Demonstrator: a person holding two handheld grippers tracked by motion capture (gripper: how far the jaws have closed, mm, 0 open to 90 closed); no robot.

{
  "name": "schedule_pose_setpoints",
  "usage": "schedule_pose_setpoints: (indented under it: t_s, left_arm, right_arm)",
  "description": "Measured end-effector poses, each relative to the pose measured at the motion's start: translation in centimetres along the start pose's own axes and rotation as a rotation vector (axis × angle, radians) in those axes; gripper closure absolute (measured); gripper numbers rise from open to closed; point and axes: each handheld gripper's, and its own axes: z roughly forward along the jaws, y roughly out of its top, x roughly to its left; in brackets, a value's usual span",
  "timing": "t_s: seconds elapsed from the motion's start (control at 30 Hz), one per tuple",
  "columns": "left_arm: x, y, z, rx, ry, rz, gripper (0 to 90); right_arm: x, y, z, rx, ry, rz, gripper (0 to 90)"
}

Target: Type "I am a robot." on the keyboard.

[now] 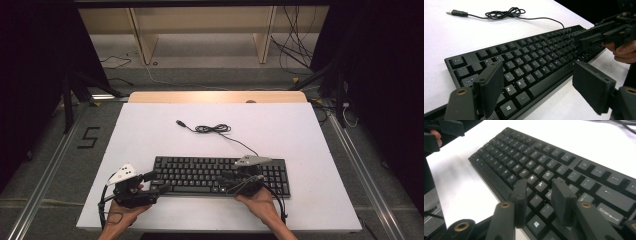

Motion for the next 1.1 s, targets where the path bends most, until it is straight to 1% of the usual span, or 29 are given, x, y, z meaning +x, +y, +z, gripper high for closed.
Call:
schedule_pose_setpoints:
  t_s: [0.07, 0.1, 0.17, 0.2, 0.23, 0.33, 0.37, 0.4, 0.43, 0.47, 0.67, 0.7, 0.73, 0.97, 1.1]
  left_arm:
    - [0.0, 0.0, 0.0, 0.000, -0.002, -0.001, 24.7]
    - [0.0, 0.0, 0.0, 0.000, -0.002, -0.001, 24.7]
    - [0.0, 0.0, 0.0, 0.000, -0.003, -0.001, 24.6]
    - [0.0, 0.0, 0.0, -0.001, -0.003, -0.001, 24.6]
    - [0.0, 0.0, 0.0, -0.001, -0.003, -0.001, 24.6]
    - [0.0, 0.0, 0.0, 0.000, -0.004, -0.001, 24.6]
    - [0.0, 0.0, 0.0, 0.000, -0.004, -0.001, 24.6]
    - [0.0, 0.0, -0.1, 0.000, -0.004, -0.002, 24.6]
    - [0.0, 0.0, 0.0, -0.002, -0.004, -0.003, 24.6]
    - [0.0, 0.0, 0.0, 0.000, -0.004, -0.002, 24.5]
    - [0.0, 0.0, 0.0, 0.001, -0.007, -0.002, 24.5]
    - [0.0, 0.0, 0.0, 0.001, -0.007, -0.004, 24.5]
    - [0.0, 0.0, 0.0, 0.001, -0.007, -0.002, 24.5]
    - [0.0, 0.0, 0.0, 0.003, -0.008, -0.005, 24.4]
    - [0.1, 0.0, 0.0, 0.000, -0.007, -0.010, 24.3]
  right_arm:
    - [0.0, 0.0, -0.2, -0.006, 0.000, 0.002, 62.8]
    - [-0.1, 0.0, -0.6, -0.014, 0.006, 0.006, 61.6]
    - [-0.1, 0.0, -0.7, -0.019, 0.005, 0.003, 58.8]
    - [-0.2, 0.0, -1.1, -0.025, 0.006, 0.007, 56.6]
    - [-0.2, 0.0, -1.1, -0.025, 0.006, 0.007, 56.6]
    - [-0.3, 0.0, -1.5, -0.033, 0.004, 0.010, 51.4]
    - [-0.4, 0.0, -1.6, -0.035, 0.005, 0.015, 51.0]
    - [-0.5, -0.1, -2.0, -0.047, 0.006, 0.017, 49.6]
    - [-0.5, -0.1, -2.0, -0.047, 0.006, 0.017, 49.6]
    - [-0.6, -0.1, -2.4, -0.057, 0.001, 0.015, 47.2]
    - [-0.8, -0.4, -3.4, -0.081, -0.010, 0.021, 44.7]
    - [-1.0, -0.5, -4.0, -0.097, -0.016, 0.022, 44.2]
    - [-1.0, -0.5, -4.0, -0.097, -0.016, 0.022, 44.2]
    - [-1.4, -1.1, -5.4, -0.123, -0.036, 0.031, 41.2]
    - [-1.5, -1.7, -6.1, -0.138, -0.053, 0.016, 38.8]
